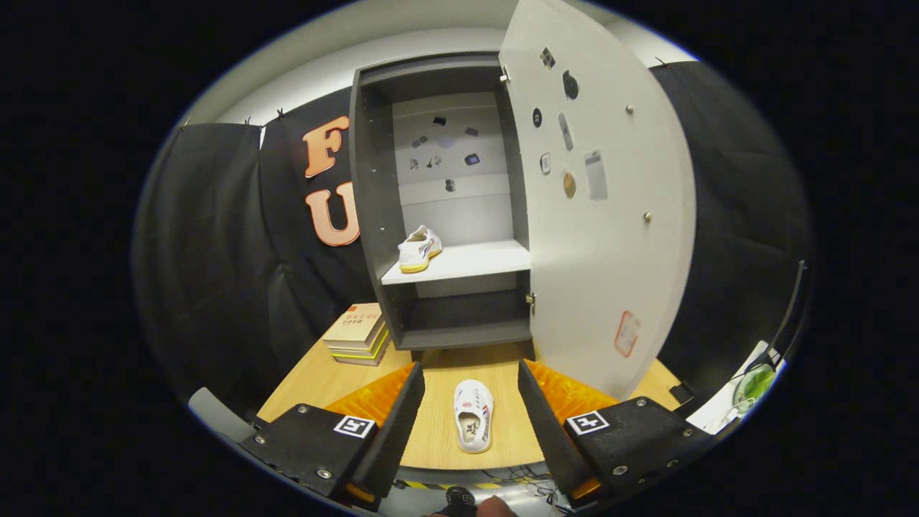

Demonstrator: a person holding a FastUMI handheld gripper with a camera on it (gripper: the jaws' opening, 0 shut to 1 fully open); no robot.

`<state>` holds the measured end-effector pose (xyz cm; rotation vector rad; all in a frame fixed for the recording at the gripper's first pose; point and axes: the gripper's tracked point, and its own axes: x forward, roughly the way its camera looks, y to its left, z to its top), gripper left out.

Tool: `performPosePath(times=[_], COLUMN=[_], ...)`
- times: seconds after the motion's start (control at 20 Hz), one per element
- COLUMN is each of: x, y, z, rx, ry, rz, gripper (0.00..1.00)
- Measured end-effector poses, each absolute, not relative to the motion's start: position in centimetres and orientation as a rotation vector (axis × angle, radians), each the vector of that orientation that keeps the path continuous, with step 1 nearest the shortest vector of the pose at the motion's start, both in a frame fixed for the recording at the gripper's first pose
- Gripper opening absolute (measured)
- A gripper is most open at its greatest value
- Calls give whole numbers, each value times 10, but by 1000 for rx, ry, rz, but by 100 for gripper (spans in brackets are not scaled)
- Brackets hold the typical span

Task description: Open the shoe cabinet door, grab the shoes and put them into the shoe cabinet, then close the shoe cabinet door.

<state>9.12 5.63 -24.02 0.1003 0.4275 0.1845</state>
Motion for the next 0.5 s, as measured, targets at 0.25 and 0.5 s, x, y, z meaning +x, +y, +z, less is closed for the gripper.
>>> performPosePath(times=[0.25, 0.5], x=[105, 122], y=[89, 112], z=[-320, -408], rx=[193, 199], ry=[529, 660], rz=[222, 227], gripper=[83, 82])
